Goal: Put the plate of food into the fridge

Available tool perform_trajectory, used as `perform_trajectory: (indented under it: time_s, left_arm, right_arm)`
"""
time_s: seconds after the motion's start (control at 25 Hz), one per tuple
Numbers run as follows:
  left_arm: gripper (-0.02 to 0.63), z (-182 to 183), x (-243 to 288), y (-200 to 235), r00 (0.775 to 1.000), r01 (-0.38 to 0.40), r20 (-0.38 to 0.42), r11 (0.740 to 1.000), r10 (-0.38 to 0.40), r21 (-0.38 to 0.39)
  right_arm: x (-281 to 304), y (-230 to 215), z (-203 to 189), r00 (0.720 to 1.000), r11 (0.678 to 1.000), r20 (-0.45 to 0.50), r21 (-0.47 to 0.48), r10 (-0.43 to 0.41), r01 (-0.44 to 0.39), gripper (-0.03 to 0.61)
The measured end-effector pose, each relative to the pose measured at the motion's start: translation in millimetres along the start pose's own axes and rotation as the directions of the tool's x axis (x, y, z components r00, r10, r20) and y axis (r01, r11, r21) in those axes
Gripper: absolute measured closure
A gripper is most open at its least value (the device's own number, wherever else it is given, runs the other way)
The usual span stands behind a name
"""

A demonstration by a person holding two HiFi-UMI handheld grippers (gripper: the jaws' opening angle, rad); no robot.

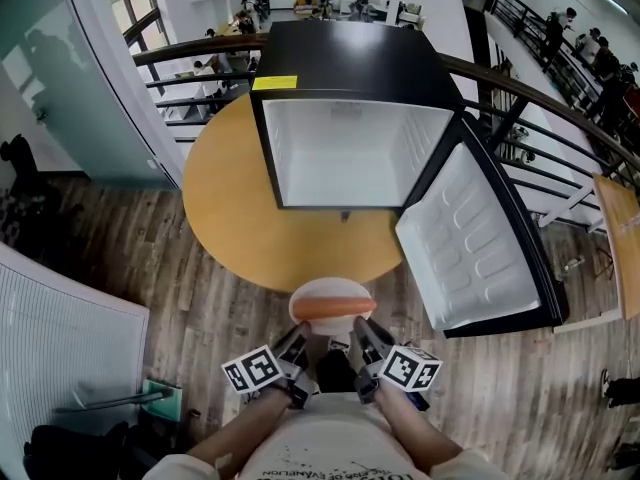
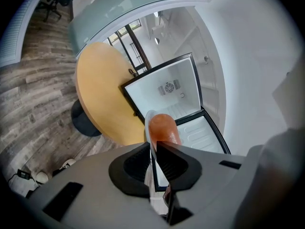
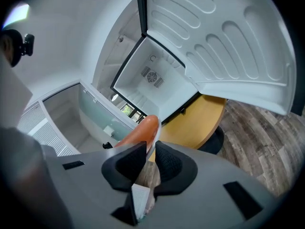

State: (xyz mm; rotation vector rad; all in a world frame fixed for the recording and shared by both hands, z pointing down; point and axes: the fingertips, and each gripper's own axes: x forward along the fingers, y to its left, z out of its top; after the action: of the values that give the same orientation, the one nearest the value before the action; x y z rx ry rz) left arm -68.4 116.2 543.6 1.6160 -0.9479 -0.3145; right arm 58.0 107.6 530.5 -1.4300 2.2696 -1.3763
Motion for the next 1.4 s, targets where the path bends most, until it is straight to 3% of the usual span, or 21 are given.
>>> perform_trajectory:
  time_s: [0.56,0.76,1.4]
  left_arm:
    - [0.558,63,74,-11,0.997,-0.010,0.079,0.999,0.014,-0.050]
    - [0.558,75,93,-11,0.996,-0.008,0.086,1.000,0.011,-0.029]
    - [0.558,121,123,-21,1.000,-0.003,0.005,1.000,0.003,0.006]
  right_arm:
    - [73,-12,79,0.997,0.997,-0.043,-0.032,0.069,-0.070,0.505]
    - [90,-20,92,0.996,0.996,-0.045,-0.032,0.078,-0.080,0.505]
    - [123,-15,121,0.999,0.999,0.012,0.014,0.039,-0.039,0.505]
